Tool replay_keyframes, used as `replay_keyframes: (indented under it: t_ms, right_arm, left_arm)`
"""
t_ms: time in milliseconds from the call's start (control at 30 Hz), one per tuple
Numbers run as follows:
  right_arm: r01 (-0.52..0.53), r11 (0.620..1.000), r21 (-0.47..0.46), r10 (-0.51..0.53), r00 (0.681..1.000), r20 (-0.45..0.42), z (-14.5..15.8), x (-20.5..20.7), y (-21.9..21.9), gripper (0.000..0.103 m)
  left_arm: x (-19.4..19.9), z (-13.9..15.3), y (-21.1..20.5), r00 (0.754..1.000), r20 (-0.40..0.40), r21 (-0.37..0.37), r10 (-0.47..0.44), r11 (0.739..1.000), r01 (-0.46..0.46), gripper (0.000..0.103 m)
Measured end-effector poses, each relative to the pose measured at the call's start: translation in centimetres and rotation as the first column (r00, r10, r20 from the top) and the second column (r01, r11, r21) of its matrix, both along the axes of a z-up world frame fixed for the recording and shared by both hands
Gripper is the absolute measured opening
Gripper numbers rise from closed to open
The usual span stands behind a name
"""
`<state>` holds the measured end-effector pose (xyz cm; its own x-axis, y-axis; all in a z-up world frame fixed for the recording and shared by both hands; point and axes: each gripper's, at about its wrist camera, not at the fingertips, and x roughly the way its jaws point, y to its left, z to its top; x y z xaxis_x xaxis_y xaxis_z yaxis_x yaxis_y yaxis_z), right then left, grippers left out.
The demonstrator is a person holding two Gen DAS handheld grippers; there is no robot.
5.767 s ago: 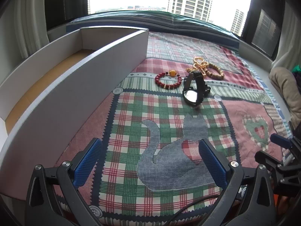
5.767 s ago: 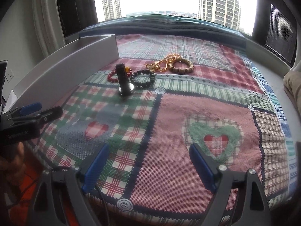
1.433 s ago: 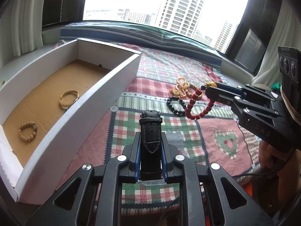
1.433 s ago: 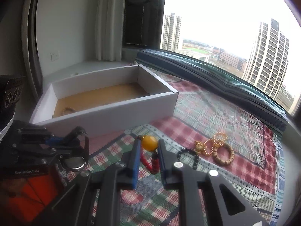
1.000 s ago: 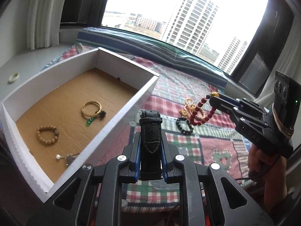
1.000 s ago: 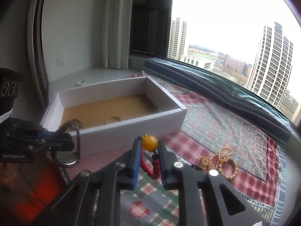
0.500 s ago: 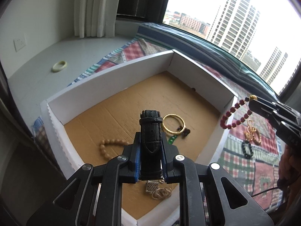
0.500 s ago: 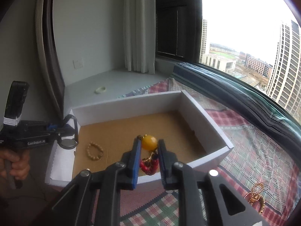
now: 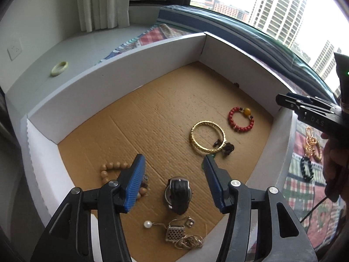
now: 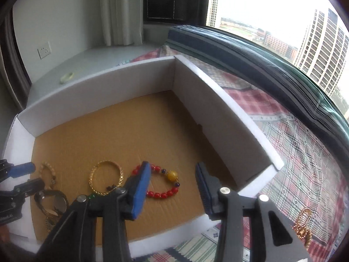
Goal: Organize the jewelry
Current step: 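Move both open tools back over the remaining jewelry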
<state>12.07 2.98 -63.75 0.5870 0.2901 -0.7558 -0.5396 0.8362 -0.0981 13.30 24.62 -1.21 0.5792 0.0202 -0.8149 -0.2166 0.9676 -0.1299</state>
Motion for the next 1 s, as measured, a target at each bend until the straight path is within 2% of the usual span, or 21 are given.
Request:
replay_keyframes:
  t_ms: [67, 133, 267, 333, 433, 500, 600, 733, 833, 900, 1000]
  right_arm:
    - [0.012, 0.999, 0.034, -0.013, 1.000, 0.015, 0.9, -0.9, -1.8, 0.045]
    - [0.023, 0.998, 0.050, -0.026, 0.999, 0.047, 1.7, -2.5, -3.6, 0.055]
    - [0.045, 0.998, 0.050, -0.050, 0.995, 0.087, 2.2, -6.0, -6.6, 0.068]
    - [0.074, 0.996, 0.051, -0.078, 0.993, 0.083, 2.1, -8.1, -8.5, 0.078]
    - [0.138, 0.989, 0.051, -0.143, 0.984, 0.105, 1.4, -11.5, -12.5, 0.081]
    - [0.197, 0.980, 0.025, -0.199, 0.972, 0.125, 0.6, -13.8, -15.3, 0.081]
    - [0.289, 0.957, -0.008, -0.285, 0.949, 0.133, -1.1, -16.8, -19.4, 0.082]
    - [0.412, 0.911, 0.025, -0.413, 0.906, 0.092, -3.6, -20.8, -24.9, 0.083]
    - [0.508, 0.860, 0.042, -0.510, 0.859, 0.053, -5.7, -23.2, -28.3, 0.084]
    - [0.558, 0.827, 0.058, -0.560, 0.828, 0.021, -6.8, -24.3, -29.9, 0.084]
    - [0.591, 0.803, 0.078, -0.590, 0.807, -0.037, -8.4, -25.2, -31.7, 0.084]
  left_arm:
    - [-1.0, 0.9, -0.4, 0.999, 0.037, 0.010, 0.003, 1.000, -0.003, 0.066]
    - [-2.3, 1.9, -1.4, 0.997, 0.080, 0.016, -0.014, 1.000, 0.013, 0.071]
    - [-4.4, 3.6, -5.1, 0.984, 0.153, 0.029, -0.095, 0.995, 0.092, 0.079]
    - [-5.2, 4.3, -7.5, 0.972, 0.182, 0.029, -0.150, 0.989, 0.147, 0.082]
    - [-5.8, 4.8, -11.4, 0.947, 0.210, 0.013, -0.245, 0.969, 0.248, 0.088]
    - [-6.1, 4.7, -14.3, 0.923, 0.216, 0.005, -0.318, 0.946, 0.324, 0.090]
    - [-6.4, 3.5, -18.6, 0.887, 0.207, 0.004, -0.412, 0.907, 0.420, 0.092]
    - [-6.7, 1.0, -22.6, 0.871, 0.155, -0.025, -0.467, 0.879, 0.476, 0.092]
    - [-6.9, -0.9, -24.5, 0.870, 0.118, -0.047, -0.478, 0.873, 0.486, 0.092]
    - [-7.0, -2.0, -25.5, 0.872, 0.097, -0.034, -0.479, 0.874, 0.484, 0.092]
    - [-6.3, -3.4, -26.2, 0.872, 0.070, -0.012, -0.485, 0.873, 0.487, 0.092]
